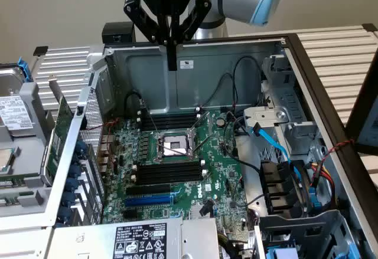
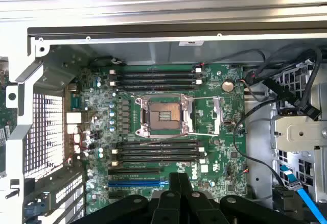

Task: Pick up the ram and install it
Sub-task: 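Reach for the ram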

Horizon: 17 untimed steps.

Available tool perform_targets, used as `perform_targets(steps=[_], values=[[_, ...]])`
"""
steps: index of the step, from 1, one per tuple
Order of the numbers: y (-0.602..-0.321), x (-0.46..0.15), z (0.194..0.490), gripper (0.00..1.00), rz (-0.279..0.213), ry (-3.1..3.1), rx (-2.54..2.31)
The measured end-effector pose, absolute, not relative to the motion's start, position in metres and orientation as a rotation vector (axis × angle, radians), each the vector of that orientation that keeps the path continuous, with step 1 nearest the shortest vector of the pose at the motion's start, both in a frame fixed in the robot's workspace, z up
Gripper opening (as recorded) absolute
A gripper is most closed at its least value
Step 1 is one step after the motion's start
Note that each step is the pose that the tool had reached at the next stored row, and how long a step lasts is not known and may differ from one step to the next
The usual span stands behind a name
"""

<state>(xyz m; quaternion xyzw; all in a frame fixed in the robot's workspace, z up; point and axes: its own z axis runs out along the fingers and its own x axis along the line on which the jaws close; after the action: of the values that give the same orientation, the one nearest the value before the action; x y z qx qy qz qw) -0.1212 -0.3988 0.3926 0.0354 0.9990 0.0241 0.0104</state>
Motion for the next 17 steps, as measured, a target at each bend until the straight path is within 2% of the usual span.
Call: perform_targets(steps=[17], values=[[-0.3988,-0.1263,0.3927,0.11,0.075,3.118,0.11]])
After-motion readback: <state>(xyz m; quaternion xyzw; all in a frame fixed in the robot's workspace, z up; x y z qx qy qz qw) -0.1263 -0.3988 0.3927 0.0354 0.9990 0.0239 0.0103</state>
